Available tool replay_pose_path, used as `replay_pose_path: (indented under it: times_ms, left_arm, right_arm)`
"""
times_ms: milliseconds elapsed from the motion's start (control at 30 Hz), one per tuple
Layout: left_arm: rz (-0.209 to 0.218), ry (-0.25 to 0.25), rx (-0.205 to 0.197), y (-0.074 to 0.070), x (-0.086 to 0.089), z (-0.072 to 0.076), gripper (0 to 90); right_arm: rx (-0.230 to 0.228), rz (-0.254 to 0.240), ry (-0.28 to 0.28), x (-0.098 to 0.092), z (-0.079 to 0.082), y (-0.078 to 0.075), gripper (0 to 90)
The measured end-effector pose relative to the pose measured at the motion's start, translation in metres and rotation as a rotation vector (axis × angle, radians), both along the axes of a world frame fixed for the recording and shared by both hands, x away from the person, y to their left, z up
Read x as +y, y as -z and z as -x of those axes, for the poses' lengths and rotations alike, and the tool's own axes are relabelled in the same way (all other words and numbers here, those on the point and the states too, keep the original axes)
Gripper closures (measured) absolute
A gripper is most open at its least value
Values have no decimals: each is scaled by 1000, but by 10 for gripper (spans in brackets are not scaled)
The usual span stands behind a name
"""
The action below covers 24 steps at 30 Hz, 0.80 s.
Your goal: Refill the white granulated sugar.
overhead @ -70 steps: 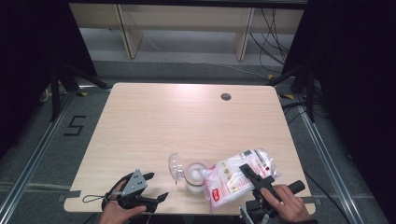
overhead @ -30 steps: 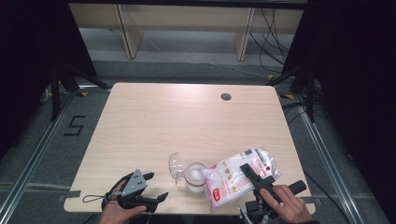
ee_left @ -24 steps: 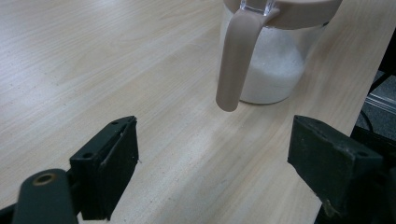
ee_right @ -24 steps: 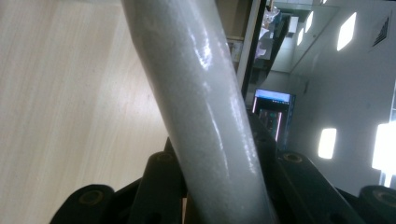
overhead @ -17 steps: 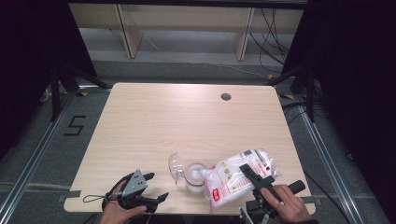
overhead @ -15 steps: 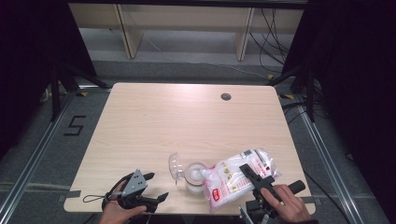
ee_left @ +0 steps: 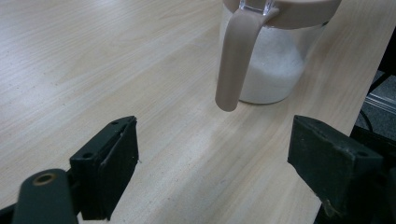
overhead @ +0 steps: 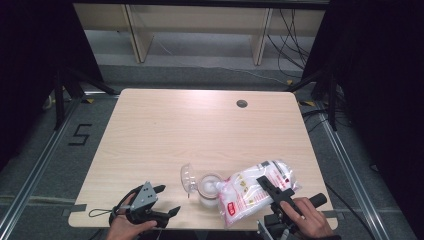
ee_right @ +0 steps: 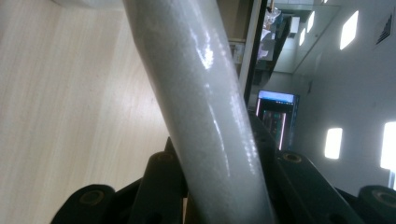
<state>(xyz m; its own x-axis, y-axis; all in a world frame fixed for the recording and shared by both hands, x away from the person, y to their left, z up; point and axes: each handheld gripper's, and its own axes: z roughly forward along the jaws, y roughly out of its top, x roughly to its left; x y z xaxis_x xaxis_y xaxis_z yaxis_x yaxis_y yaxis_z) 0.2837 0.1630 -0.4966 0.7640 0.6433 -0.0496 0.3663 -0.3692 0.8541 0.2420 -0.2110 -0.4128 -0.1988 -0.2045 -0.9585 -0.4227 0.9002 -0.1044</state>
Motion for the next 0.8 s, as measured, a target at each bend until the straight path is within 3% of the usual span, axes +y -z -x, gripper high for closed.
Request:
replay_pose_path:
  times_ms: [133, 233, 300, 333, 400, 500, 533, 567, 633, 667, 700, 733, 767, 800]
  left_arm:
    - [6, 0, 2, 0, -1, 0, 158]
    - [4, 2, 2, 0, -1, 0, 158]
    - [4, 2, 0, 0, -1, 0, 158]
    - [4, 1, 1, 0, 0, 0, 158]
    - [2, 0, 1, 0, 0, 0, 158]
    - [-6, 2, -2, -1, 0, 1, 158]
    - [-5, 7, -7, -1, 0, 0, 158]
    - [-8, 19, -17, -1, 0, -1, 158]
    - [-8, 15, -13, 0, 0, -1, 158]
    - [-2, 8, -6, 0, 0, 0, 158]
    - [9, -3, 5, 0, -1, 0, 158]
    - [-2, 2, -2, 0, 0, 0, 158]
    - [5, 1, 2, 0, 0, 0, 158]
    - [6, 1, 1, 0, 0, 0, 158]
  right_arm:
    - [44, -36, 9, -2, -1, 4, 730]
    - [48, -43, -15, -2, -4, 5, 730]
    - [70, -75, -23, -3, -5, 7, 732]
    - [106, -115, -12, -4, -6, 9, 733]
    - [110, -125, -36, -6, -8, 9, 735]
    - [174, -189, -29, -11, -12, 13, 741]
    - [176, -192, -40, -13, -14, 13, 744]
    - [213, -236, -31, -15, -14, 17, 747]
    - [219, -230, -44, -16, -16, 17, 749]
    - [231, -243, -24, -16, -15, 18, 751]
    - [218, -225, -30, -16, -16, 18, 752]
    - [242, -257, -8, -16, -15, 22, 754]
    - [211, -196, -35, -14, -16, 19, 755]
    - [211, -190, -41, -13, -16, 19, 756]
